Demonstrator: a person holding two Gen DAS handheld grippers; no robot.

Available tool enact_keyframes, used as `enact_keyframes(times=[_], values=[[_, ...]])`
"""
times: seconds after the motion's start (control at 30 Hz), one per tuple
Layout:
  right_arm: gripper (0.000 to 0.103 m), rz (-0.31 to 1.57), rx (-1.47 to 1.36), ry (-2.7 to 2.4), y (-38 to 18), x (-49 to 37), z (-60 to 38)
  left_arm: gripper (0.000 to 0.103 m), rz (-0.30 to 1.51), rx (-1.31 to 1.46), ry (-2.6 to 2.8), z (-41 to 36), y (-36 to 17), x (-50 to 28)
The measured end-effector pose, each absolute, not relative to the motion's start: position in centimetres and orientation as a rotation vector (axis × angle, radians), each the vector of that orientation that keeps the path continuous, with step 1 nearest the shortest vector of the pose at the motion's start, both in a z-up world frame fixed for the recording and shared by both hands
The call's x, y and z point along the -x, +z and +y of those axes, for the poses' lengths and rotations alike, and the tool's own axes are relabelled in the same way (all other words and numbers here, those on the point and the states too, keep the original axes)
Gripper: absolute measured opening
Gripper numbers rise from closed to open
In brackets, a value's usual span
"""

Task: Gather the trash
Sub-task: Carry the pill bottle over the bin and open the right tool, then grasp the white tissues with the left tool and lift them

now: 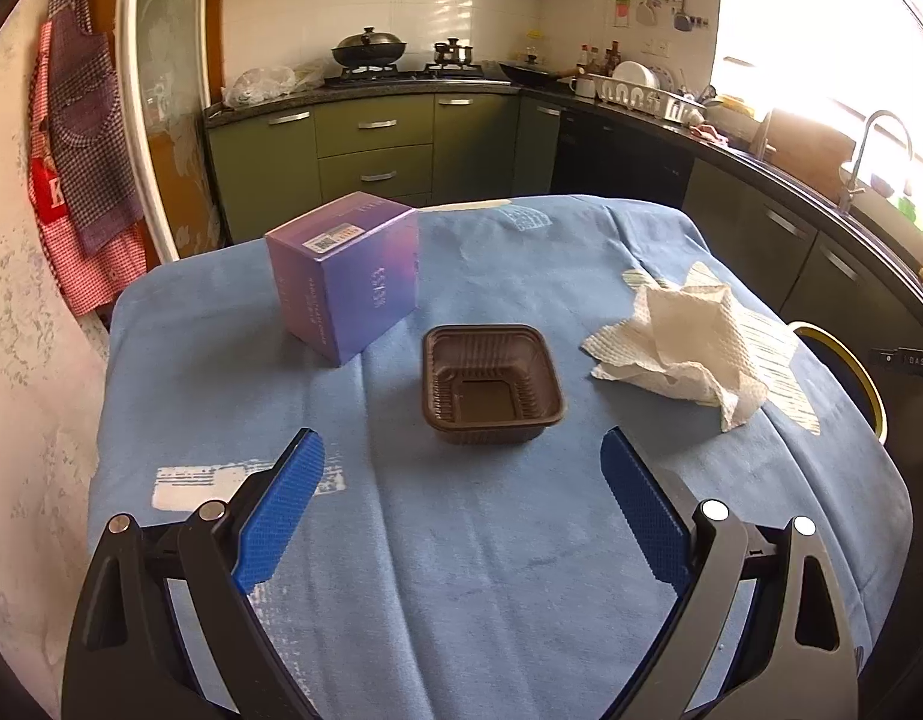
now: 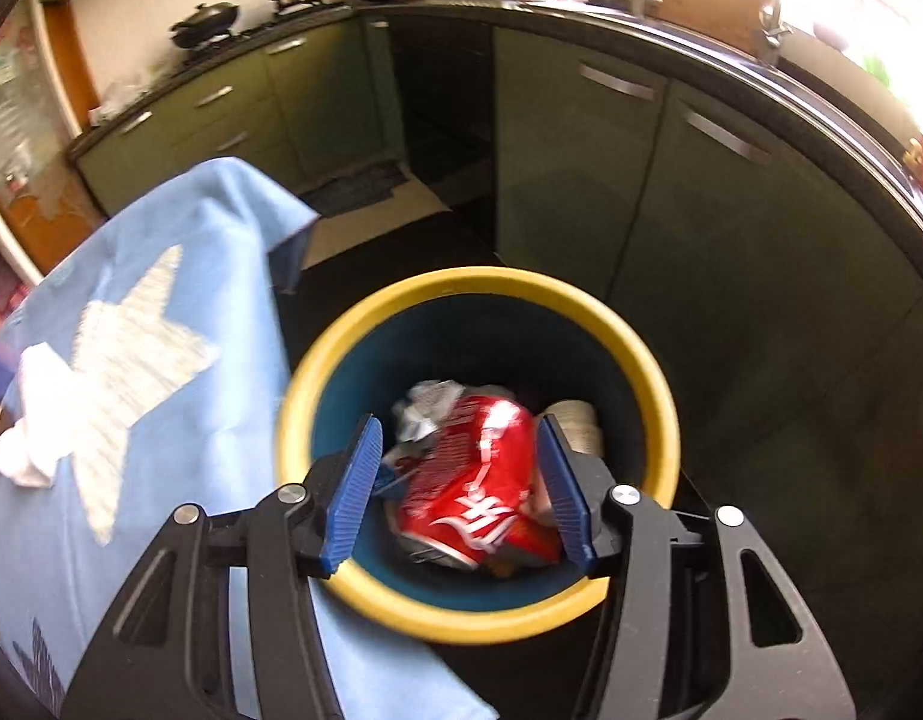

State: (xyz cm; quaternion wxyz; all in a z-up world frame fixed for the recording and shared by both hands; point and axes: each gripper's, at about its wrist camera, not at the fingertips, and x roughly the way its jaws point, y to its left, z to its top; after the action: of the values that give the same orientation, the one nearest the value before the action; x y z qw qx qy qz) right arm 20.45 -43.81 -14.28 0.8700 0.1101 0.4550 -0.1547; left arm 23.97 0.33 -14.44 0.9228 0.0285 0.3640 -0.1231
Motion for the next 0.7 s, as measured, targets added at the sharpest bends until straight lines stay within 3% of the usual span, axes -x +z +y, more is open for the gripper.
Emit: enact_keyframes(times=[0.47,0.7], values=[[0.054,0.929,-0.253,-0.237,-14.7,-18.7,-43.2,0.096,0.836,-0.233,-0.571,-10.9,-12.1,-24.4],[0.054,0.924,-0.291,-0.234,-15.3,-16.6,-44.3,0.097,0.91,-0.337,-0.639,-18.0,-14.1,-28.7]])
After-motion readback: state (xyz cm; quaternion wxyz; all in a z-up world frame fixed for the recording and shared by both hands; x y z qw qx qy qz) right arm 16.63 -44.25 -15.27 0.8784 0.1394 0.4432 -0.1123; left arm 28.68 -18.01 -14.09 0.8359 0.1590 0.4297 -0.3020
